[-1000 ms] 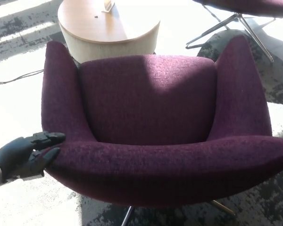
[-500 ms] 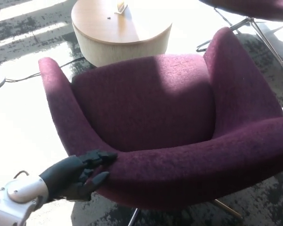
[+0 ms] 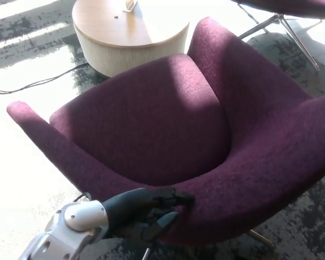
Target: The robot stands in front of a sofa and uses its left hand to push the left side of the sofa
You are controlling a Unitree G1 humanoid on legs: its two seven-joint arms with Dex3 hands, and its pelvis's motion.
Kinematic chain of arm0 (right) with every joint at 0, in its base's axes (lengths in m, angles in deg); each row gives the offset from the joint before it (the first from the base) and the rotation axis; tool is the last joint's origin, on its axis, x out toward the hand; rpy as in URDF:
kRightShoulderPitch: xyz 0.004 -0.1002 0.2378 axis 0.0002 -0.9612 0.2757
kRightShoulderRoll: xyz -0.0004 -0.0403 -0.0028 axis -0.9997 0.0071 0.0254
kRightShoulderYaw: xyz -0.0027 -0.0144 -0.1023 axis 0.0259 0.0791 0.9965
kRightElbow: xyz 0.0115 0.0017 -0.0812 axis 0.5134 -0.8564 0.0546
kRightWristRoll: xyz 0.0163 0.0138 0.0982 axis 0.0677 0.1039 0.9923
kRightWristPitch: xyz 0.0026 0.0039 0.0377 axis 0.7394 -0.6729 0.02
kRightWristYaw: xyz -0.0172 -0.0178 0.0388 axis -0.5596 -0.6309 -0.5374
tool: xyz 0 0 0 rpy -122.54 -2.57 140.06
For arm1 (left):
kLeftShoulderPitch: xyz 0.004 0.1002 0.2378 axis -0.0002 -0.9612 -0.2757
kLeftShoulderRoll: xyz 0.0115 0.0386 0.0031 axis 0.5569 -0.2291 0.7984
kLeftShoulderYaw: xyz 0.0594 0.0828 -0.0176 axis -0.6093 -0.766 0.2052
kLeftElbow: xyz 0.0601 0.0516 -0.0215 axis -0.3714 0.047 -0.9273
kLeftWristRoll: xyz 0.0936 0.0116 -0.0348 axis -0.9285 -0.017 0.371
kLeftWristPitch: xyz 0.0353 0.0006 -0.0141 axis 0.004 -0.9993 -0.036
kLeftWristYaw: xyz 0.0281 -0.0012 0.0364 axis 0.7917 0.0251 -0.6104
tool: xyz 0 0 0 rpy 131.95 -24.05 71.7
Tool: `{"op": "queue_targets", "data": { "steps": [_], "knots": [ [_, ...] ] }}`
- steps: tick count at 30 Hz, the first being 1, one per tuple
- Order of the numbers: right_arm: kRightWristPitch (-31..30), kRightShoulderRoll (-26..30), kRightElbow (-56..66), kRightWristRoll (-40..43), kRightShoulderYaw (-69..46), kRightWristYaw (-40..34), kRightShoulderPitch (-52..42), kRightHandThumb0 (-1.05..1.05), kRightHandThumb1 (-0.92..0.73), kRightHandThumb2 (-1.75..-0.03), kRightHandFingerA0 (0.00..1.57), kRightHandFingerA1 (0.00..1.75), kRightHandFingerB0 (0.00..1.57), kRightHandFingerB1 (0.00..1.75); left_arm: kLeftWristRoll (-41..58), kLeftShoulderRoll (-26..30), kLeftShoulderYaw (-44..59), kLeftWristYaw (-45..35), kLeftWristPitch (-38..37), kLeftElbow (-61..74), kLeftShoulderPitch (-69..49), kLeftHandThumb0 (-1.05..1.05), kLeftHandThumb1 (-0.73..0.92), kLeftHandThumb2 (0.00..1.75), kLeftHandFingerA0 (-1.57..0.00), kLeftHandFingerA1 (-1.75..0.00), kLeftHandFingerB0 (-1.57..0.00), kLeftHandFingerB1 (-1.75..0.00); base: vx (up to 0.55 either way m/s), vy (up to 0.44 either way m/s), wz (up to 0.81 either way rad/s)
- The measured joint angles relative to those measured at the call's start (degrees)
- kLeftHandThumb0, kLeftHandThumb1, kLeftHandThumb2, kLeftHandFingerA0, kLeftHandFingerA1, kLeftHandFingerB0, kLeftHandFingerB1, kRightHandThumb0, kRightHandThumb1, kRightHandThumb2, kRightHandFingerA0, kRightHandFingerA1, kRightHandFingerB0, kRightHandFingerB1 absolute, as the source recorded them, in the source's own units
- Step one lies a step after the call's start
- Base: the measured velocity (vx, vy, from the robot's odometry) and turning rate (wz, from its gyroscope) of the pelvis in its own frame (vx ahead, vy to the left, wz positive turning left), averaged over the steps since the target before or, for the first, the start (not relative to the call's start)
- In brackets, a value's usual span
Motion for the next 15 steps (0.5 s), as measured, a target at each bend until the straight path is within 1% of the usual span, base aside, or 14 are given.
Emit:
{"op": "queue_targets", "data": {
  "steps": [1,2,3,4,5,6,7,8,9,10,11,12,14,15],
  "knots": [
    [0.0,0.1,0.0,-0.1,0.2,0.0,0.0,-0.78,-0.69,-0.78,0.53,0.44,0.42,0.4,0.0,-0.6,-0.5,0.0,0.3,0.0,0.3,-0.85,0.81,1.16,0.0,-0.19,-0.04,-0.22,0.0,0.0,0.0],
    [0.1,0.3,0.1,-0.3,0.6,-0.2,0.0,-0.71,-0.65,-0.99,0.47,0.53,0.37,0.49,-0.2,-1.3,-1.1,0.0,0.7,0.0,0.7,-0.82,0.78,1.13,0.0,-0.2,-0.05,-0.23,0.0,0.0,0.0],
    [0.1,0.3,0.1,-0.5,0.9,-0.3,-0.1,-0.71,-0.65,-0.99,0.47,0.53,0.37,0.49,-0.3,-1.8,-1.5,0.0,1.0,0.0,1.0,-0.82,0.78,1.13,0.0,-0.2,-0.05,-0.23,0.0,0.0,0.0],
    [0.1,0.4,0.2,-0.6,1.0,-0.4,-0.1,-0.72,-0.8,-0.65,0.54,0.39,0.4,0.33,-0.4,-2.2,-1.9,0.0,1.3,0.0,1.3,-0.81,0.77,1.13,0.0,-0.22,-0.06,-0.24,0.0,0.0,0.0],
    [0.1,0.4,0.3,-0.7,1.1,-0.6,-0.1,-0.72,-0.65,-1.01,0.44,0.53,0.28,0.47,-0.5,-2.6,-2.2,0.0,1.6,-0.1,1.6,-0.81,0.76,1.12,0.0,-0.23,-0.09,-0.25,0.0,0.0,0.0],
    [0.1,0.5,0.3,-0.7,1.2,-0.7,-0.1,-0.72,-0.82,-0.66,0.52,0.39,0.35,0.32,-0.6,-3.0,-2.5,0.0,1.9,-0.1,1.8,-0.84,0.76,1.12,0.0,-0.24,-0.1,-0.25,0.0,0.0,0.0],
    [0.1,0.5,0.3,-0.8,1.3,-0.9,-0.1,-0.76,-0.79,-0.65,0.6,0.44,0.33,0.31,-0.7,-3.4,-2.7,0.2,2.0,-0.1,1.9,-0.84,0.77,1.14,0.0,-0.23,-0.08,-0.23,0.0,0.0,0.0],
    [0.1,0.6,0.3,-1.0,1.6,-1.3,-0.1,-0.76,-0.79,-0.65,0.6,0.44,0.33,0.31,-1.0,-3.8,-3.0,0.3,2.0,-0.1,2.0,-0.84,0.77,1.14,0.0,-0.23,-0.08,-0.23,0.0,0.0,0.0],
    [0.0,0.6,0.3,-1.1,1.7,-1.5,-0.1,-0.8,-0.69,-1.03,0.59,0.59,0.34,0.47,-1.1,-3.9,-3.2,0.4,2.1,-0.1,2.0,-0.84,0.78,1.15,0.0,-0.24,-0.07,-0.22,0.0,0.0,0.0],
    [-0.2,0.6,0.5,-1.4,2.2,-2.3,-0.2,-0.77,-0.68,-1.03,0.58,0.6,0.37,0.49,-1.6,-4.2,-3.8,0.6,2.4,-0.2,2.3,-0.81,0.79,1.15,0.0,-0.24,-0.03,-0.23,0.0,0.0,0.0],
    [-0.4,0.7,0.9,-1.7,2.6,-2.8,-0.3,-0.78,-0.7,-1.04,0.58,0.59,0.33,0.47,-1.8,-4.4,-4.1,0.6,2.4,-0.3,2.5,-0.84,0.82,1.15,0.0,-0.23,-0.01,-0.21,0.0,0.0,0.0],
    [-0.5,0.7,1.2,-1.8,2.9,-3.2,-0.4,-0.77,-0.7,-1.04,0.57,0.58,0.35,0.48,-1.9,-4.6,-4.3,0.6,2.4,-0.5,2.7,-0.87,0.82,1.13,-0.04,-0.24,-0.06,-0.23,0.0,0.0,0.0],
    [-0.7,0.8,1.7,-2.1,3.3,-4.0,-0.4,-0.75,-0.69,-1.04,0.54,0.55,0.32,0.47,-2.3,-4.9,-4.8,0.7,2.4,-0.6,2.9,-0.85,0.8,1.12,-0.04,-0.28,-0.07,-0.26,0.0,0.0,0.0],
    [-0.8,0.8,1.7,-2.2,3.3,-4.1,-0.4,-0.77,-0.85,-0.68,0.62,0.39,0.43,0.33,-2.4,-5.0,-4.9,0.9,2.4,-0.7,2.9,-0.82,0.79,1.11,-0.05,-0.29,-0.05,-0.27,0.0,0.0,0.0]
  ]
}}
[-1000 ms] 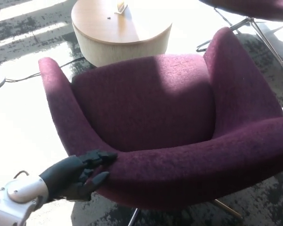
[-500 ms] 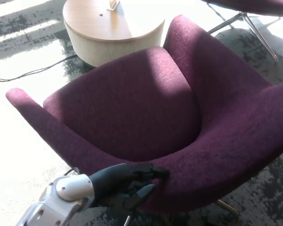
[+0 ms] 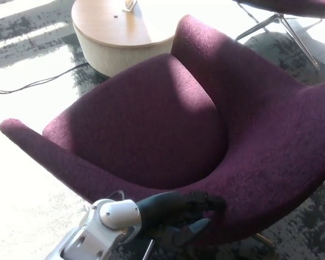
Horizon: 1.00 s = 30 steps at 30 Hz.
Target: The robot stands in front of a sofa and uses its left hand to push the left side of the sofa
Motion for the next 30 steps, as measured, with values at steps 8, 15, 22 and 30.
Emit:
{"op": "queue_targets", "data": {
  "steps": [8,15,22,30],
  "knots": [
    [-1.2,0.4,-0.1,0.1,-0.2,-0.1,0.2,-0.76,-0.87,-0.67,0.69,0.41,0.53,0.36,-1.2,-1.4,-0.4,1.1,-0.2,-0.4,0.0,-0.84,0.77,1.1,-0.05,-0.29,-0.05,-0.27,0.0,0.0,0.0],
    [-1.1,0.8,0.2,-0.6,1.1,-0.6,0.2,-0.77,-0.86,-0.67,0.74,0.45,0.57,0.37,-1.7,-1.8,-0.6,1.4,-0.1,-0.4,0.0,-0.9,0.82,1.14,-0.05,-0.24,-0.06,-0.22,0.0,0.0,0.0],
    [-0.7,1.0,0.3,-1.0,1.7,-0.8,0.2,-0.75,-0.85,-0.67,0.68,0.45,0.5,0.35,-2.2,-1.7,-0.8,1.4,-0.1,-0.2,0.0,-0.82,0.8,1.14,0.0,-0.26,-0.09,-0.25,0.0,0.0,0.0],
    [-1.5,0.3,0.4,0.1,-0.3,-0.6,0.2,-0.72,-0.73,-0.63,0.61,0.42,0.46,0.34,-2.0,0.2,0.0,1.1,0.2,1.2,-0.7,-0.84,0.8,1.14,0.0,-0.28,-0.08,-0.27,0.0,0.0,0.0]
  ]
}}
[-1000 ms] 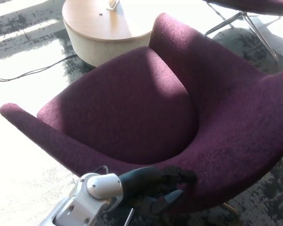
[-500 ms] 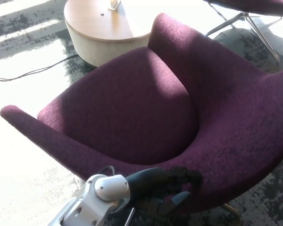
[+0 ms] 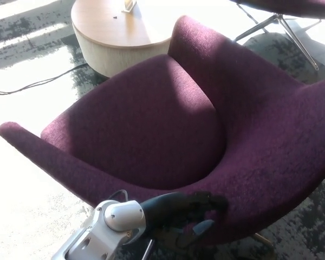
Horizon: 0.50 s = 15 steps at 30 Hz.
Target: The robot stands in front of a sofa and uses its left hand to push the left side of the sofa
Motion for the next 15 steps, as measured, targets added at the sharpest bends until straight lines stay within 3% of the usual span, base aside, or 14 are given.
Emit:
{"op": "queue_targets", "data": {
  "steps": [2,5,6,7,8,9,10,11,12,14,15],
  "knots": [
    [-0.2,-0.3,0.0,0.8,-0.9,0.8,0.0,-0.69,-0.75,-0.64,0.65,0.43,0.52,0.37,0.5,0.8,1.0,-0.5,-0.5,0.1,-0.6,-0.85,0.8,1.14,0.0,-0.27,-0.06,-0.26,0.0,0.0,0.0],
    [-0.2,-0.6,-0.4,1.4,-1.7,1.7,0.3,-0.69,-0.76,-0.64,0.63,0.42,0.5,0.36,1.1,3.2,3.0,-1.6,-1.6,-0.1,-1.8,-0.84,0.8,1.14,0.0,-0.25,-0.07,-0.25,0.0,0.0,0.0],
    [-0.2,-0.6,-0.5,1.6,-2.1,2.0,0.4,-0.71,-0.72,-0.63,0.63,0.4,0.51,0.37,1.3,4.2,3.5,-2.0,-2.0,-0.2,-2.1,-0.78,0.92,0.75,0.0,-0.17,-0.06,-0.22,0.0,0.0,0.0],
    [-0.2,-0.6,-0.6,1.7,-2.3,2.1,0.4,-0.74,-0.6,-0.97,0.55,0.54,0.41,0.48,1.4,4.6,3.8,-2.2,-2.0,-0.3,-2.3,-0.76,0.92,0.73,-0.02,-0.23,-0.05,-0.25,0.0,0.0,0.0],
    [-0.2,-0.6,-0.8,2.0,-2.8,2.4,0.6,-0.74,-0.6,-0.97,0.55,0.54,0.41,0.48,1.8,5.5,4.7,-2.9,-2.1,-0.9,-2.5,-0.76,0.92,0.73,-0.02,-0.23,-0.05,-0.25,0.0,0.0,0.0],
    [-0.2,-0.6,-1.0,2.2,-3.0,2.7,0.8,-0.71,-0.73,-0.64,0.62,0.39,0.49,0.36,2.0,6.2,5.4,-3.3,-2.3,-1.4,-2.8,-0.78,0.92,0.74,-0.03,-0.24,-0.05,-0.24,0.0,0.0,0.0],
    [-0.2,-0.6,-1.1,2.4,-3.2,2.9,0.9,-0.69,-0.6,-0.97,0.54,0.55,0.44,0.51,2.1,7.1,6.2,-3.7,-2.5,-1.9,-3.1,-0.82,0.79,1.13,0.0,-0.29,-0.06,-0.27,0.0,0.0,0.0],
    [-0.2,-0.6,-1.2,2.5,-3.3,3.0,1.0,-0.69,-0.6,-0.97,0.54,0.55,0.44,0.51,2.2,7.6,6.8,-3.9,-2.6,-2.3,-3.3,-0.82,0.79,1.13,0.0,-0.29,-0.06,-0.27,0.0,0.0,0.0],
    [-0.2,-0.6,-1.2,2.5,-3.3,3.1,1.0,-0.7,-0.73,-0.63,0.63,0.4,0.5,0.37,2.2,8.0,7.3,-4.1,-2.7,-2.8,-3.4,-0.82,0.78,1.12,0.0,-0.27,-0.05,-0.25,0.0,0.0,0.0],
    [-0.2,-0.6,-1.2,2.5,-3.3,3.2,1.2,-0.7,-0.72,-0.63,0.63,0.4,0.51,0.37,2.6,9.5,9.4,-4.7,-3.1,-4.1,-3.7,-0.82,0.78,1.12,0.0,-0.27,-0.05,-0.26,0.0,0.0,0.0],
    [-0.2,-0.6,-1.3,2.5,-3.4,3.3,1.3,-0.7,-0.71,-0.63,0.64,0.41,0.52,0.37,2.8,9.9,10.3,-4.9,-3.2,-4.6,-3.8,-0.76,0.92,0.72,-0.02,-0.22,-0.04,-0.22,0.0,0.0,0.0]
  ]
}}
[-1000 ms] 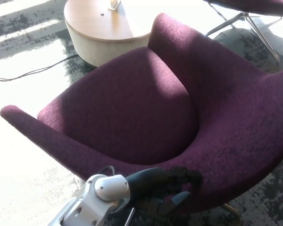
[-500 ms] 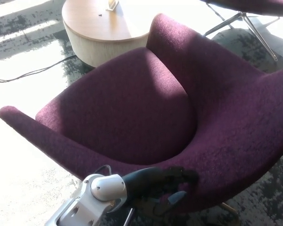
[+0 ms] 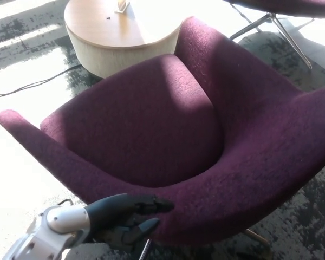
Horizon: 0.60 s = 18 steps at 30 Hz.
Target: The robot stands in front of a sofa and uses its left hand to push the left side of the sofa
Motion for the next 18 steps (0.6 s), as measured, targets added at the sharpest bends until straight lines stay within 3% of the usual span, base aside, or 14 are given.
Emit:
{"op": "queue_targets", "data": {
  "steps": [1,15,16,18],
  "knots": [
    [0.0,0.0,0.0,0.1,-0.1,0.1,0.0,-0.7,-0.7,-0.62,0.65,0.4,0.53,0.37,0.2,0.2,0.7,-0.3,-0.2,-0.4,-0.1,-0.78,0.75,1.11,0.0,-0.29,-0.07,-0.28,0.0,0.0,0.0],
    [-0.5,-0.6,-0.9,1.2,-1.7,1.1,0.5,-0.72,-0.68,-0.62,0.65,0.41,0.51,0.36,1.0,3.2,7.6,-1.0,-3.2,-5.8,-0.1,-0.81,0.73,1.08,0.0,-0.38,-0.13,-0.32,0.0,0.0,0.0],
    [-0.5,-0.6,-0.9,1.2,-1.7,1.2,0.5,-0.71,-0.55,-0.92,0.56,0.54,0.44,0.5,1.0,3.3,7.8,-1.0,-3.4,-6.0,-0.1,-0.81,0.74,1.08,0.0,-0.38,-0.14,-0.33,0.0,0.0,0.0],
    [-0.5,-0.6,-0.8,1.2,-1.7,1.3,0.5,-0.71,-0.56,-0.93,0.56,0.54,0.44,0.5,1.0,3.7,8.6,-0.7,-4.0,-6.9,-0.2,-0.82,0.74,1.08,0.0,-0.39,-0.14,-0.33,0.0,0.0,0.0]
  ]
}}
